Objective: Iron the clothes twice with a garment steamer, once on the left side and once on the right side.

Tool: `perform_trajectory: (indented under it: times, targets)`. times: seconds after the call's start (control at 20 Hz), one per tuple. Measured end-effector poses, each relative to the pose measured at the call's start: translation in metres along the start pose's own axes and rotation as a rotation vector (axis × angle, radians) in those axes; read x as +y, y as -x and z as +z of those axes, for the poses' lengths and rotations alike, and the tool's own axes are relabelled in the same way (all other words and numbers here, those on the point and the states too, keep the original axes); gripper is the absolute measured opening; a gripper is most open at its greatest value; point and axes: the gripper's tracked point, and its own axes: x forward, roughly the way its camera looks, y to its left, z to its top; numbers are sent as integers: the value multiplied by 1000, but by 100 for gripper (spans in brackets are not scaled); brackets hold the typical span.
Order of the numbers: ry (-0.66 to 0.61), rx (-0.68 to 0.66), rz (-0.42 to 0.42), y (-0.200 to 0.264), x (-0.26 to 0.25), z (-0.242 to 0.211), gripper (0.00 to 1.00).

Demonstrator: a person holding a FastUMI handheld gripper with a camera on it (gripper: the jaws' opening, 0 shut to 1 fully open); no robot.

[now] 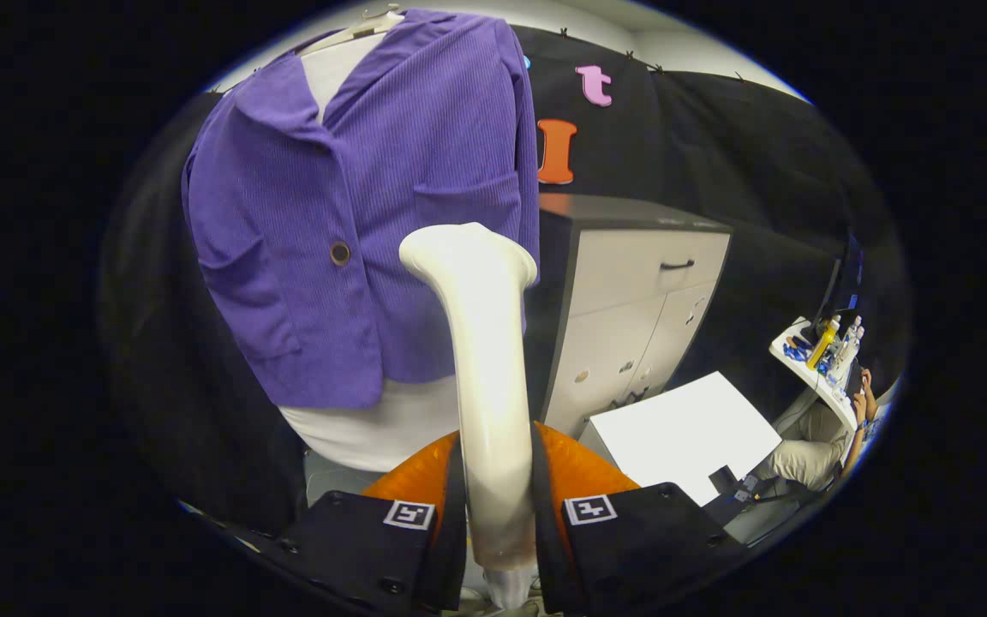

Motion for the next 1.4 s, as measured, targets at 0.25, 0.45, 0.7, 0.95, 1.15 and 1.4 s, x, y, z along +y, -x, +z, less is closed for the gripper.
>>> perform_trajectory:
  times: [0.25, 0.45, 0.7, 0.95, 1.15, 1.4]
  targets:
    - [20, -183, 5, 47, 16, 98, 42]
    - [36, -308, 20, 78, 40, 147, 41]
    - [49, -416, 76, 103, 81, 186, 41]
    - [89, -476, 160, 110, 137, 203, 41]
    - [143, -471, 231, 104, 183, 193, 41]
    - [185, -415, 247, 80, 215, 169, 41]
